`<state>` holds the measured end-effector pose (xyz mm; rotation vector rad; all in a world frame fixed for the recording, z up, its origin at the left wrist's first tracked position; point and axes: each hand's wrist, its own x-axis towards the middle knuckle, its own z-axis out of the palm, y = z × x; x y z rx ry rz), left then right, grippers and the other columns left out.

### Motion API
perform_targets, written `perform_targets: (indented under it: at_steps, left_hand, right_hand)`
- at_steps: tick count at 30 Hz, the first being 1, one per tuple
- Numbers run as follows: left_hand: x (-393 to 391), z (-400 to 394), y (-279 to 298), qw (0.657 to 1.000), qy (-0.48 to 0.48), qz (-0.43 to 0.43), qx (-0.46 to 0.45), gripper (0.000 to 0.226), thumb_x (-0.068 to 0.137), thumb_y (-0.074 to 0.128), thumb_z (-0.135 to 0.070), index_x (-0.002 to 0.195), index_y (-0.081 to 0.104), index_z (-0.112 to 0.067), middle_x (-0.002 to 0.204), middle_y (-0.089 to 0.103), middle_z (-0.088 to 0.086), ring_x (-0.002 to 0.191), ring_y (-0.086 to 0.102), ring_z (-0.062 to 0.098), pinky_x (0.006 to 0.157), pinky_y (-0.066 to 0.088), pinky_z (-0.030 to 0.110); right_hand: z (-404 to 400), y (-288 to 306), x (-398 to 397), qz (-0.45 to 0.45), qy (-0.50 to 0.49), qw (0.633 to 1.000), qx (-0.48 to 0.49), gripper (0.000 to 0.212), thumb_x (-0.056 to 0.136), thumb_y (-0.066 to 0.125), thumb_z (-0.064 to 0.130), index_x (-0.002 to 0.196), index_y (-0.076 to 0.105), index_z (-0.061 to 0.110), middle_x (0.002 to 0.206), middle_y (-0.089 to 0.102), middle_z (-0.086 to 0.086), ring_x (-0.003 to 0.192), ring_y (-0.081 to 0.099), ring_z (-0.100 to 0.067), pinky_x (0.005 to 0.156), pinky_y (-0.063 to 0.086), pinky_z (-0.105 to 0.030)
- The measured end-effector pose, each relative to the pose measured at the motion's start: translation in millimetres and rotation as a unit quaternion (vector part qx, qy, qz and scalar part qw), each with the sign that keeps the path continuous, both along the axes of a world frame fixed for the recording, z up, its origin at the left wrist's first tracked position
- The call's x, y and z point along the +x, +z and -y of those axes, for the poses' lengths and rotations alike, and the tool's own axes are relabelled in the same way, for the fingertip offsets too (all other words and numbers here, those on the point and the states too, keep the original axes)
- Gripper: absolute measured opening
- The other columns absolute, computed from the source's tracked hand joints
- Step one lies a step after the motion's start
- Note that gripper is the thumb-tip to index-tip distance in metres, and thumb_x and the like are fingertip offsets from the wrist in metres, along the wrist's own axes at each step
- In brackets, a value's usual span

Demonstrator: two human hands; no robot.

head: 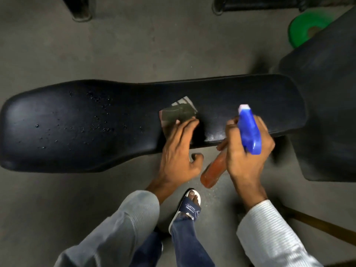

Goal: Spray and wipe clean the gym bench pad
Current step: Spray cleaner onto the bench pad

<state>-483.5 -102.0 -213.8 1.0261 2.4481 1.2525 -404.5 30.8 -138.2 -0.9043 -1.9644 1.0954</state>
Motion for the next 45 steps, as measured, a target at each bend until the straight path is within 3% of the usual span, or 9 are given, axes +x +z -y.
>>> perform_targets:
  at_steps: [3,7,12,18,21,26,32,37,45]
  left_hand:
    - [25,-24,5,0.998,-0.068,-0.01,0.014,0.088,0.074,0.071,-0.032,0.156,0.048,-0.006,0.158,0.053,0.012,0.155,0.041,0.032,0.128,0.035,0.051]
    - [31,-72,13,0.997,-0.066,-0.014,0.026,0.072,0.078,0.076,-0.043,0.137,0.062,-0.003,0.128,0.068,0.012,0.12,0.066,0.031,0.108,0.051,0.047]
    - [9,-123,30,1.0,0.005,-0.027,0.014,0.059,0.084,0.057,-0.043,0.129,0.067,-0.007,0.121,0.071,0.01,0.111,0.063,0.023,0.091,0.052,0.035]
    - [-16,-155,44,0.996,0.052,-0.004,0.068,0.036,0.089,0.052,-0.043,0.117,0.061,-0.021,0.112,0.075,0.018,0.107,0.066,0.033,0.095,0.055,0.055]
    - [-20,-161,47,0.991,0.071,0.069,0.094,0.052,0.092,0.043,-0.046,0.118,0.065,-0.006,0.116,0.072,0.022,0.111,0.066,0.037,0.1,0.054,0.057]
    - [-32,-161,26,0.999,0.049,0.021,0.004,0.02,0.098,0.068,-0.019,0.117,0.069,-0.015,0.115,0.07,0.003,0.107,0.067,0.022,0.095,0.055,0.045]
    - [-32,-150,18,0.998,0.029,0.052,-0.004,0.044,0.089,0.073,-0.019,0.132,0.066,-0.024,0.124,0.069,-0.001,0.111,0.07,0.021,0.095,0.06,0.044]
    - [-31,-142,6,0.997,0.024,0.057,-0.036,0.062,0.087,0.08,-0.026,0.144,0.059,-0.027,0.134,0.065,-0.001,0.118,0.069,0.02,0.098,0.061,0.044]
    - [-31,-117,-5,0.997,0.017,0.02,-0.078,0.075,0.085,0.084,-0.024,0.153,0.052,-0.02,0.142,0.062,0.004,0.132,0.061,0.023,0.11,0.054,0.047]
  right_hand:
    - [-22,16,1,-0.017,-0.008,0.997,0.072,0.02,0.1,0.065,0.01,0.082,0.062,0.002,0.079,0.053,-0.006,0.071,0.057,-0.026,0.068,0.048,-0.039]
    - [-43,25,-8,-0.018,0.018,0.994,0.102,0.018,0.103,0.068,0.006,0.085,0.066,0.002,0.081,0.055,-0.003,0.075,0.054,-0.018,0.075,0.042,-0.022]
    - [-71,35,-29,-0.059,0.049,0.996,0.053,0.006,0.105,0.069,0.015,0.101,0.073,0.012,0.088,0.068,0.007,0.085,0.07,-0.012,0.084,0.055,-0.027]
    - [-91,27,-38,0.014,0.049,0.998,0.033,0.033,0.095,0.083,0.038,0.119,0.073,0.018,0.106,0.064,0.008,0.097,0.066,-0.005,0.089,0.057,-0.024]
    - [-92,11,-34,0.043,0.043,0.998,-0.01,0.036,0.091,0.086,0.039,0.121,0.073,0.022,0.11,0.068,0.009,0.097,0.072,-0.006,0.087,0.062,-0.031]
    - [-96,-8,-31,0.029,0.04,0.995,-0.091,0.048,0.089,0.09,0.035,0.13,0.074,0.017,0.117,0.074,0.002,0.107,0.076,-0.007,0.096,0.063,-0.028]
    - [-100,-20,-22,-0.003,0.049,0.985,-0.164,0.054,0.088,0.093,0.021,0.136,0.07,0.016,0.13,0.074,-0.003,0.117,0.075,-0.006,0.106,0.062,-0.035]
    - [-91,-34,-9,0.007,0.054,0.98,-0.191,0.07,0.087,0.093,0.019,0.151,0.062,0.016,0.143,0.07,0.002,0.128,0.068,0.002,0.104,0.058,-0.019]
    - [-63,-59,4,0.004,-0.052,0.97,-0.237,0.05,0.095,0.083,0.013,0.142,0.066,0.015,0.131,0.074,-0.001,0.125,0.07,-0.011,0.09,0.054,-0.008]
